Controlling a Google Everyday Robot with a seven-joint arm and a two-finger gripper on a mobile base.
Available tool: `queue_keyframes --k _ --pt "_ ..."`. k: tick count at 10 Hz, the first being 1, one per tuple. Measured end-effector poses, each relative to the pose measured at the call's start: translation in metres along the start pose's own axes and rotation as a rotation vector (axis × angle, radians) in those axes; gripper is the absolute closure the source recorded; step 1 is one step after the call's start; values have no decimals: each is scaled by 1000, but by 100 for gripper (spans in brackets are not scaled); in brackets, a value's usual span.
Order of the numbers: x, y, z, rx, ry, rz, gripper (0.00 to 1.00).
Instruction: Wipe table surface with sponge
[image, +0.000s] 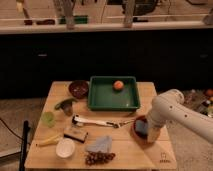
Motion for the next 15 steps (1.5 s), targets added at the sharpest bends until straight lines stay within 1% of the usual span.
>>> queue_keyframes --k 1,2,3,6,8,12,13,14,15 --pt "0 -1 0 0 -2 3 34" --pt "0 -2 2 -2 -4 5 29" --pt "-1 -3 3 -4 -5 6 27" --pt "0 -6 7 -5 -7 17 27" --pt "1 -11 10 6 -16 38 27" --pt "5 -19 15 11 -25 67 27" --pt "5 -21 17 8 -27 71 29" --pt "4 -22 20 5 -29 72 34" --pt "5 -23 22 2 -31 76 35"
